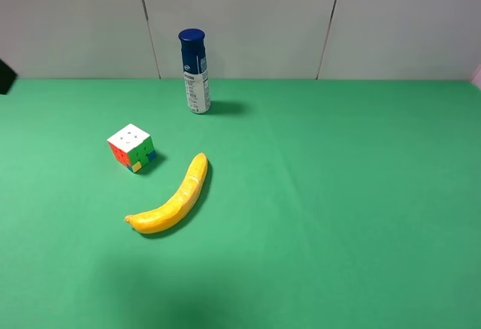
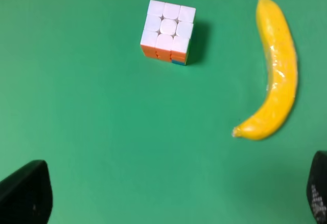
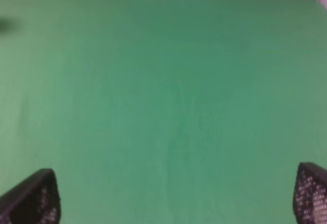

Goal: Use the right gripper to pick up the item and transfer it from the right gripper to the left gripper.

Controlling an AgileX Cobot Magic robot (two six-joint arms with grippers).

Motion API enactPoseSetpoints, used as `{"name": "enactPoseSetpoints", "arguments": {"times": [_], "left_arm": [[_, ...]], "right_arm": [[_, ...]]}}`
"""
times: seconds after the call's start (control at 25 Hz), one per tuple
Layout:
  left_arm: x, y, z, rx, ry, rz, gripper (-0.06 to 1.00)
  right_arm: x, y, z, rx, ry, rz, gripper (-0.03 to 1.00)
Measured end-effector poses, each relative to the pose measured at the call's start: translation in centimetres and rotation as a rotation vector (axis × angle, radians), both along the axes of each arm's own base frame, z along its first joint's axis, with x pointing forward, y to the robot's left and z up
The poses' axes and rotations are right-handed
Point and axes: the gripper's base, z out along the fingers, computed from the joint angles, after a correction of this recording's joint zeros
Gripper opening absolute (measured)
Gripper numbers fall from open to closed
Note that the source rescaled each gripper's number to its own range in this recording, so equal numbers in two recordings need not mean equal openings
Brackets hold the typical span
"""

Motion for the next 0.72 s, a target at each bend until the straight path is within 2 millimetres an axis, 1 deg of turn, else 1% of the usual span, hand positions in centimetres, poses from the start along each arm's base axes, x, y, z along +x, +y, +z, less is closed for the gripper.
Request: {"name": "enactPoseSetpoints", "arguments": {"times": [0.08, 0.28, 0.52, 0.6, 0.72], "left_arm": [[-1.7, 0.5, 0.8, -0.017, -0.031, 0.011, 1.00], [-5.6, 1.7, 1.8, -0.037, -0.083, 0.014, 1.00], [-10.0, 3.0, 3.0, -0.087, -0.241, 0.014, 1.00], [-11.5, 3.5, 2.7, -0.103, -0.285, 0.012, 1.00], [-13.4, 4.0, 0.8, -0.113, -0.309, 0.011, 1.00]], "right_arm": [[0.0, 0.0, 0.0, 0.000, 0.000, 0.000, 1.00], [0.0, 0.0, 0.0, 0.000, -0.002, 0.000, 1.00], [0.0, 0.0, 0.0, 0.000, -0.002, 0.000, 1.00], [0.0, 0.0, 0.0, 0.000, -0.002, 0.000, 1.00], [0.0, 0.0, 0.0, 0.000, -0.002, 0.000, 1.00]]}}
